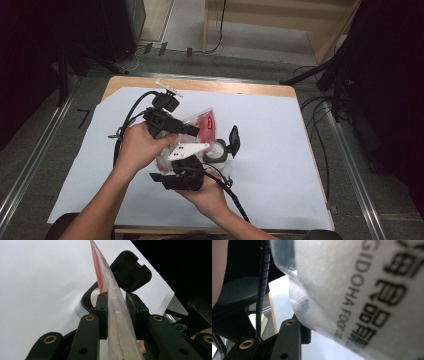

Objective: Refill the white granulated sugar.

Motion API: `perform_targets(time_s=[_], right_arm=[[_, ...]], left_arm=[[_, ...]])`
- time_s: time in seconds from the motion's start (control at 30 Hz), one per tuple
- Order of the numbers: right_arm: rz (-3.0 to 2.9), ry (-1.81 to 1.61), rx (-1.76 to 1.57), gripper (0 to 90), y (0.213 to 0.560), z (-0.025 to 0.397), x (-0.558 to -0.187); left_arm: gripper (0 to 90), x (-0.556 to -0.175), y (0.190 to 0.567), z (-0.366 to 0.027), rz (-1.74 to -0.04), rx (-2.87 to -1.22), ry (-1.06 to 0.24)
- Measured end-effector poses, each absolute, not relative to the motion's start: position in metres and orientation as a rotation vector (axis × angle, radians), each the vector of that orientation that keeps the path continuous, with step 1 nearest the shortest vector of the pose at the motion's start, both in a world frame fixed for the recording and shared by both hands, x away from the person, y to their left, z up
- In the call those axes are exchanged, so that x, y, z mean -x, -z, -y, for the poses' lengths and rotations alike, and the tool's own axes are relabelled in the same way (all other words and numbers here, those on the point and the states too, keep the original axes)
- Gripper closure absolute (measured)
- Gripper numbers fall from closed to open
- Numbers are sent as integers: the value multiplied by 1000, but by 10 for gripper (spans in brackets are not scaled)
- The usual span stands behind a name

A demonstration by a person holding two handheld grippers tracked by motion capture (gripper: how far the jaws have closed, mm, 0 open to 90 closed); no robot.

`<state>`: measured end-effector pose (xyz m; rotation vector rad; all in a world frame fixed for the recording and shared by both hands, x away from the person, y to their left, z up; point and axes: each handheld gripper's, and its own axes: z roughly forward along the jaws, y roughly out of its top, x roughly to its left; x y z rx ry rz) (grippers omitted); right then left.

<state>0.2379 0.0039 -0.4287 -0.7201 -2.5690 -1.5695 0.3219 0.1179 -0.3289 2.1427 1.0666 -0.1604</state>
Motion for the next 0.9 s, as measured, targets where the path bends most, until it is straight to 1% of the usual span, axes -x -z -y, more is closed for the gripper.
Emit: perform_targets(time_s=[0.9], right_arm=[[2570, 1567, 714, 636, 428, -4, -238]], left_arm=[[733, -321, 329, -118, -1063, -2146, 156]])
